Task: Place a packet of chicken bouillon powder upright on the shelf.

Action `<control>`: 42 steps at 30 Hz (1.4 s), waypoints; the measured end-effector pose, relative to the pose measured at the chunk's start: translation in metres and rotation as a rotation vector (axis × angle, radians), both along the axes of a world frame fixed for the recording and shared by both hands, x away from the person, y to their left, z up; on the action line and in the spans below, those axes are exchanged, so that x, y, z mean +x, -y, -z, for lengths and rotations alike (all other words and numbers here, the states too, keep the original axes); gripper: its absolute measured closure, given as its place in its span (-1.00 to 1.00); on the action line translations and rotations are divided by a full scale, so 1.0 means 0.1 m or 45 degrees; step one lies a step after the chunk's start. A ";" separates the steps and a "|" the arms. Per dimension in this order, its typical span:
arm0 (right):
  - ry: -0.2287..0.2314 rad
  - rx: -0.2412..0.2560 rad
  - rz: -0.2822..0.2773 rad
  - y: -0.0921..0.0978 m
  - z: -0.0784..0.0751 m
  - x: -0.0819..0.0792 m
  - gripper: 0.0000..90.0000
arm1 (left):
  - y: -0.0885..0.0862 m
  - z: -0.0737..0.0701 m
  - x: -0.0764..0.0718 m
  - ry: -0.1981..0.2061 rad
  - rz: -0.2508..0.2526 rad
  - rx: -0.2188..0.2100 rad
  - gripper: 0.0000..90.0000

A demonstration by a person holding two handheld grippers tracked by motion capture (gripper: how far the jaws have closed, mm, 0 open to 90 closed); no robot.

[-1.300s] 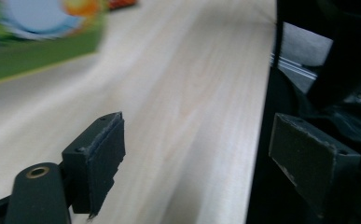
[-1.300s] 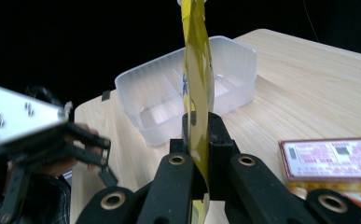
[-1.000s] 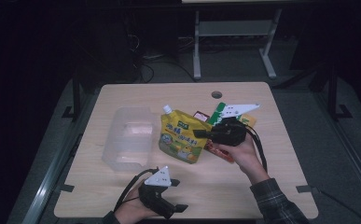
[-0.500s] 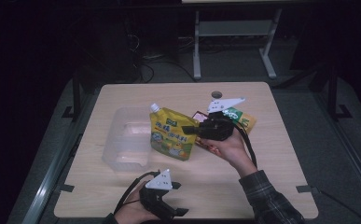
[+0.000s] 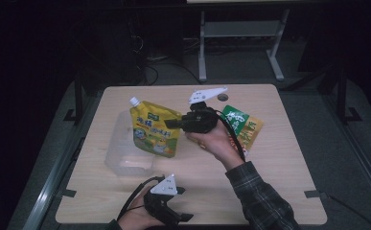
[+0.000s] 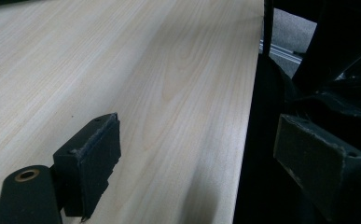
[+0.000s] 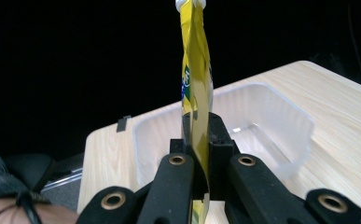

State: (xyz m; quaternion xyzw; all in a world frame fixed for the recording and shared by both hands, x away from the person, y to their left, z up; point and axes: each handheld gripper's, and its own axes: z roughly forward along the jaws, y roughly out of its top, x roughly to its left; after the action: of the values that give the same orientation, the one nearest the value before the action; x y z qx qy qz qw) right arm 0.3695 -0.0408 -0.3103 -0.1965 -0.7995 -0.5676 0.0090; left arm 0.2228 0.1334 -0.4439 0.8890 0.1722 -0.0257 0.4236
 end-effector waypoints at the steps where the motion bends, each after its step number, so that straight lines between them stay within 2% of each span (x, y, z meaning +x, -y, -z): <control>1: -0.003 0.002 -0.006 -0.05 -0.01 0.01 1.00 | 0.00 0.00 0.01 0.007 0.007 0.007 -0.69; 3: -0.003 -0.002 -0.010 -0.14 -0.02 0.03 1.00 | -0.01 0.00 0.01 0.019 0.016 0.023 -0.69; 11: -0.042 -0.019 -0.045 -0.55 0.01 0.07 1.00 | 0.01 0.01 0.01 0.008 0.015 0.002 -0.69; 16: -0.065 -0.071 -0.049 -0.80 0.06 0.08 1.00 | 0.02 0.01 0.00 0.009 0.022 0.015 -0.69; 20: -0.081 -0.086 -0.054 -0.92 0.13 0.07 0.99 | 0.01 0.01 0.00 0.009 0.027 0.017 -0.69; 28: -0.089 -0.099 -0.037 -0.97 0.25 0.05 0.99 | 0.05 0.01 0.01 0.007 0.047 0.028 -0.69; 32: -0.076 -0.145 -0.051 -1.03 0.30 0.01 0.99 | 0.04 0.01 0.01 0.007 0.049 0.033 -0.69; 37: -0.047 -0.168 -0.065 -1.03 0.32 -0.02 0.95 | 0.05 0.02 0.02 0.003 0.058 0.034 -0.69; 39: -0.065 -0.175 -0.072 -1.02 0.33 -0.03 0.90 | 0.07 0.03 0.02 -0.011 0.049 0.024 -0.69; 42: -0.039 -0.220 -0.064 -1.01 0.34 -0.05 0.89 | 0.07 0.03 0.03 -0.002 0.072 0.038 -0.69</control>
State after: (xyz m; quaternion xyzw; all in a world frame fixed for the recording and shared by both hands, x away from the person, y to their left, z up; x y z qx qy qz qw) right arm 0.3640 0.0606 -0.3447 -0.1850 -0.8500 -0.4929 0.0185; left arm 0.2258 0.1265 -0.4469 0.8997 0.1478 -0.0359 0.4091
